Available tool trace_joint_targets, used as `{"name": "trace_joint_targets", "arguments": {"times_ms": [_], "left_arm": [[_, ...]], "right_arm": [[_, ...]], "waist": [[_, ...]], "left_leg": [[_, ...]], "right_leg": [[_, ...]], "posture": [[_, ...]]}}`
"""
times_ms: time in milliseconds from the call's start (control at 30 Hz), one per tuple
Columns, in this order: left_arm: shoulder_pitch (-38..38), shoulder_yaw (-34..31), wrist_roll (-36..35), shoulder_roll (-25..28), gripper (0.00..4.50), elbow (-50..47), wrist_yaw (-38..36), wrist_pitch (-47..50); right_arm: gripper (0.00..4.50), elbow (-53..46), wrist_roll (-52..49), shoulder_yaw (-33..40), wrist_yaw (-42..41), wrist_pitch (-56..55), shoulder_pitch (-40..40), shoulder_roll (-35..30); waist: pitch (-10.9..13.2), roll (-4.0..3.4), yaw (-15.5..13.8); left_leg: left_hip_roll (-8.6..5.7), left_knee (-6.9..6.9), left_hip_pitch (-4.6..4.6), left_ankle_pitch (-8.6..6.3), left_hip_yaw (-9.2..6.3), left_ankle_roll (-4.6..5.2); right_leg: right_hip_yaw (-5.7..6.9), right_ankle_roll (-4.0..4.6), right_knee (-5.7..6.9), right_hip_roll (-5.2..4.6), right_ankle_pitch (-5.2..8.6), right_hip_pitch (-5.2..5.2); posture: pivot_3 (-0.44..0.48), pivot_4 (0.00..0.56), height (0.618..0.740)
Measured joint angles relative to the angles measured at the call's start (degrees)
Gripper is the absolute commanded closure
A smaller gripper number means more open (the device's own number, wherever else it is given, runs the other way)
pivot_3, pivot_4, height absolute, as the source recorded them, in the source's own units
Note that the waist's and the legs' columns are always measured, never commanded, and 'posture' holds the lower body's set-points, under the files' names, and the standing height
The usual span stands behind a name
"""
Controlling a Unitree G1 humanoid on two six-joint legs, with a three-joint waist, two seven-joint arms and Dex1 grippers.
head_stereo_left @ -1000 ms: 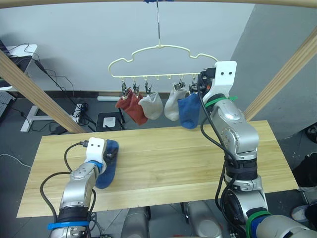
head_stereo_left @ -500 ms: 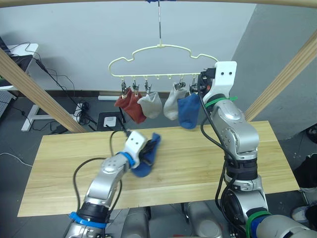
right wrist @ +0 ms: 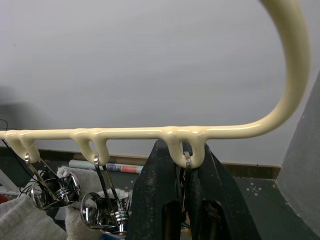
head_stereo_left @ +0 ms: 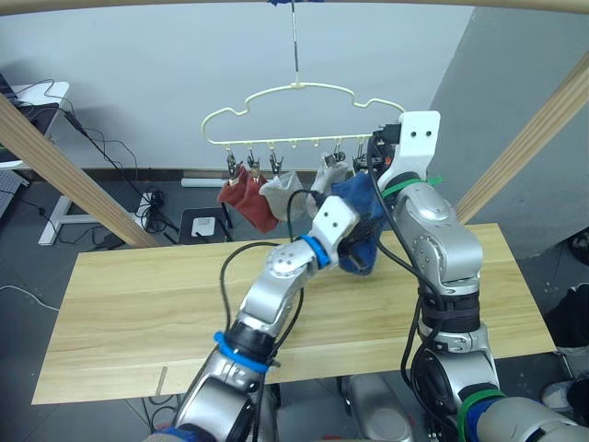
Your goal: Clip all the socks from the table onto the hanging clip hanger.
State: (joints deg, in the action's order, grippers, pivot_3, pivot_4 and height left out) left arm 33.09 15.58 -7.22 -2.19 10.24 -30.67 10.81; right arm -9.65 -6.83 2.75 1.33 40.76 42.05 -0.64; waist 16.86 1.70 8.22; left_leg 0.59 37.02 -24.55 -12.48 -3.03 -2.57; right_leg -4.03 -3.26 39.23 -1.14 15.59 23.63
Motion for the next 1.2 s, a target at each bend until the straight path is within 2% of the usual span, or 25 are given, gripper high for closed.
{"name": "trace_joint_targets", "arguments": {"times_ms": [200, 400, 1200], "left_arm": [[4.94, -1.81, 1.85, -4.99, 4.49, 12.31, 5.81, -7.52], [5.63, -4.88, 2.14, -5.36, 4.49, 16.97, 9.94, -10.63], [7.55, -5.37, 3.73, -5.34, 4.49, 17.36, 12.29, -14.56]], "right_arm": [[4.5, 0.0, -0.01, 0.01, 0.04, 0.16, 0.21, -0.06], [4.5, -0.01, 0.0, 0.01, 0.03, 0.44, 0.23, -0.32], [4.5, -0.35, 0.04, 0.02, 0.11, 1.8, 0.92, -0.96]], "waist": [[0.0, -0.01, 0.19], [0.0, 0.0, 0.16], [0.0, -0.01, 0.17]], "left_leg": [[0.0, -0.06, -0.06, -0.01, -0.01, 0.01], [0.0, -0.02, -0.09, 0.0, -0.02, 0.01], [-0.02, -0.03, -0.1, 0.0, -0.02, 0.01]], "right_leg": [[0.03, -0.01, -0.15, 0.02, 0.0, 0.01], [0.02, -0.04, -0.15, 0.0, -0.02, 0.01], [0.03, -0.05, -0.17, 0.01, -0.03, 0.01]], "posture": [[-0.224, 0.249, 0.74], [-0.23, 0.255, 0.74], [-0.228, 0.258, 0.74]]}}
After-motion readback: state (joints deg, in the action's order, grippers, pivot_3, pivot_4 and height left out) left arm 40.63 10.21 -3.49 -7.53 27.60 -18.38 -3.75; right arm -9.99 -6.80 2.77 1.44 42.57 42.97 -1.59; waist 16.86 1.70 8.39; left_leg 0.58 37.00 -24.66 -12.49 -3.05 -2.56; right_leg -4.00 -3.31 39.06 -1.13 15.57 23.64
